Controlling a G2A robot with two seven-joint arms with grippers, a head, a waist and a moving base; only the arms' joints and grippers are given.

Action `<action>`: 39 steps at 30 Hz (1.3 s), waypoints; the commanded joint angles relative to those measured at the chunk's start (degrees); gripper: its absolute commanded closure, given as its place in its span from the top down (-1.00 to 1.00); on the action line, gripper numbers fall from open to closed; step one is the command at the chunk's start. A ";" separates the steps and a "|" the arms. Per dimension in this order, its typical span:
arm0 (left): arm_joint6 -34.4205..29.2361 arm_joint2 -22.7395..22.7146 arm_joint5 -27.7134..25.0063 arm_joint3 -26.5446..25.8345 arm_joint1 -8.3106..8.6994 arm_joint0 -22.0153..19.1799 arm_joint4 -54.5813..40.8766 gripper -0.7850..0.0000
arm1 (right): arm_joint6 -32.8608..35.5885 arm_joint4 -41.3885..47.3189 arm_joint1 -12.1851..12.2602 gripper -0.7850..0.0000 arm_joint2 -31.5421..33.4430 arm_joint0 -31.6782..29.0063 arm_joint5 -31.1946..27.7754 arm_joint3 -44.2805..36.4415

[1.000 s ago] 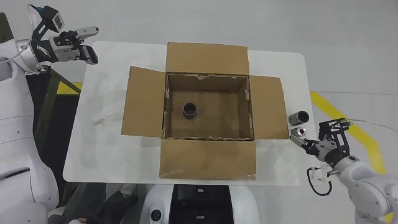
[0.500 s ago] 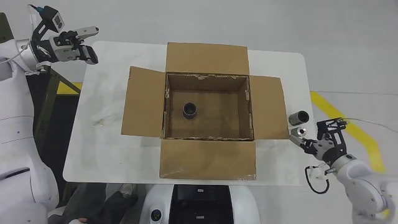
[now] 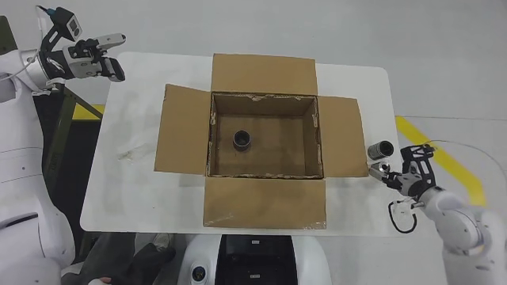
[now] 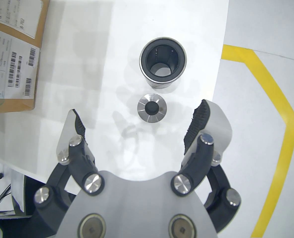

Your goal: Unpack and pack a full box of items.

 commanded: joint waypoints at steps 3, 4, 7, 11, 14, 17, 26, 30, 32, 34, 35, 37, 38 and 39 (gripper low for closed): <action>0.00 0.00 0.00 0.00 0.00 0.00 0.00 1.00 | 0.32 -0.72 0.14 1.00 -0.94 2.16 0.33 2.91; 0.00 0.00 0.00 0.00 0.00 0.00 0.00 1.00 | 0.45 -0.86 0.19 1.00 -1.18 2.70 0.28 3.61; 0.00 0.00 0.00 0.00 0.00 0.00 0.00 1.00 | 0.79 -0.86 0.29 1.00 -2.01 4.25 0.03 5.62; 0.00 0.00 0.00 0.00 0.00 0.00 0.00 1.00 | 1.32 -0.96 0.46 0.98 -2.93 6.23 -0.52 8.17; 0.00 0.00 0.00 0.00 0.00 0.00 0.00 1.00 | 1.42 -0.85 0.57 0.76 -3.40 7.21 -0.77 9.52; 0.00 0.00 0.00 0.00 0.00 0.00 0.00 1.00 | 1.52 -0.75 0.68 0.37 -3.74 7.71 -0.86 10.40; 0.00 0.00 0.00 0.00 0.00 0.00 0.00 1.00 | 1.51 -0.49 1.02 -0.58 -3.92 7.15 -0.90 10.07; 0.00 0.00 0.00 0.00 0.00 0.00 0.00 1.00 | 1.64 -0.76 1.21 -0.85 -3.36 5.87 -0.44 8.06; 0.00 0.00 0.00 0.00 0.00 0.00 0.00 1.00 | 1.89 -1.09 1.30 -0.92 -3.04 4.74 -0.01 6.15; 0.00 0.00 0.00 0.00 0.00 0.00 0.00 1.00 | 1.98 -1.44 1.38 -0.97 -2.38 3.12 0.69 3.67; 0.00 0.00 0.00 0.00 0.00 0.00 0.00 1.00 | 1.92 -1.60 1.42 -0.98 -1.92 2.21 0.94 2.26; 0.00 0.00 0.00 0.00 0.00 0.00 0.00 1.00 | 1.90 -2.11 1.50 -1.00 -1.00 0.10 1.53 -0.95; 0.00 0.00 0.00 0.00 0.00 0.00 0.00 1.00 | 1.80 -2.31 1.52 -1.00 -0.52 -1.04 1.98 -2.72; 0.00 0.00 0.00 0.00 0.00 0.00 0.00 1.00 | 1.63 -2.59 1.52 -1.00 -0.06 -2.22 2.48 -4.54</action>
